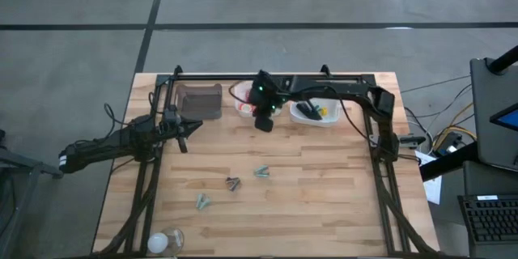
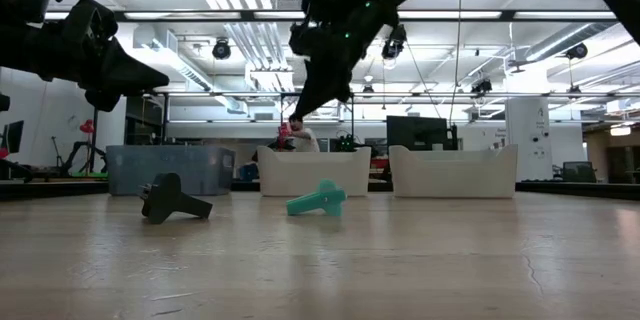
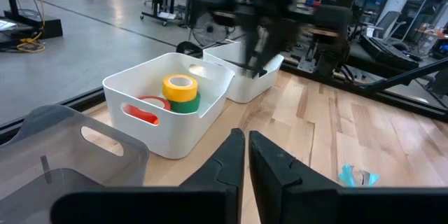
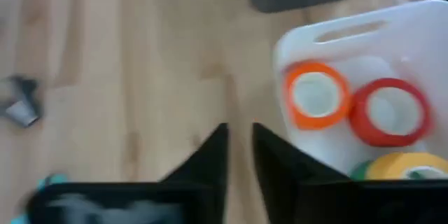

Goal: Pick and place Stapler, Stapler remover, tape
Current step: Put the top right blue staple remover into the black bin

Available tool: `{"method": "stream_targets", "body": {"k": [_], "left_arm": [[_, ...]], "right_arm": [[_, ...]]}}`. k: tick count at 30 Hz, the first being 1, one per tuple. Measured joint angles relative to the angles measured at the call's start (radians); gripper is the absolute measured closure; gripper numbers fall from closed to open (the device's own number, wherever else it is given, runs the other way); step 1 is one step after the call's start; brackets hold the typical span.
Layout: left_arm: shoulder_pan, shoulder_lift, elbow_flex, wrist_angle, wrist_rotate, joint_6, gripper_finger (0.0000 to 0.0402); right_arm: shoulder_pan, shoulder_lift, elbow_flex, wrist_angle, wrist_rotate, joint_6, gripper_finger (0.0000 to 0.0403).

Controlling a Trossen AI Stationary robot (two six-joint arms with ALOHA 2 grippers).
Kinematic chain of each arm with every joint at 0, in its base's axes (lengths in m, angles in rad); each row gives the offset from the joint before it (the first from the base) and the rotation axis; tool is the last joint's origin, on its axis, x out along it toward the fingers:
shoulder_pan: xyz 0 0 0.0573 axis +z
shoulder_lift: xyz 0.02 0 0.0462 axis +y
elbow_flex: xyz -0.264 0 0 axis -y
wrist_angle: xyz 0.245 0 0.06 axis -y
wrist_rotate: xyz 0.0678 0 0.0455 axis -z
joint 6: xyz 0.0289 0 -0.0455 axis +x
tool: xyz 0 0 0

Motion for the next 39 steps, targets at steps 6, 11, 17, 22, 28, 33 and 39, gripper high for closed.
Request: {"method": "stream_targets", "body": {"k": [6, 11, 17, 22, 28, 33, 39], "left_arm": [[0.000, 0.000, 0.000, 0.000, 0.000, 0.000, 0.0378], [0.000, 0.000, 0.000, 0.000, 0.000, 0.000, 0.0377], [0.000, 0.000, 0.000, 0.000, 0.000, 0.000, 0.0378], [0.000, 0.000, 0.000, 0.000, 0.000, 0.000, 0.0376], [0.000, 0.000, 0.000, 0.000, 0.000, 0.000, 0.0378], [0.000, 0.000, 0.000, 0.000, 0.000, 0.000, 0.0376], [0.000, 0.000, 0.000, 0.000, 0.000, 0.000, 0.0378]], "right_arm": [[0.064, -0.163, -0.262, 0.231, -0.045, -0.008, 0.0392], [0.119, -0.366, -0.540, 0.522, -0.044, -0.005, 0.0394], [0.199, -0.613, -0.825, 0.789, -0.002, -0.007, 0.0394], [0.251, -0.795, -1.002, 0.877, 0.139, -0.016, 0.0394], [0.292, -0.981, -1.157, 0.941, 0.259, -0.015, 0.0394], [0.304, -1.146, -1.249, 0.928, 0.257, 0.019, 0.0394], [0.306, -1.337, -1.336, 0.891, 0.255, 0.014, 0.0394]]}}
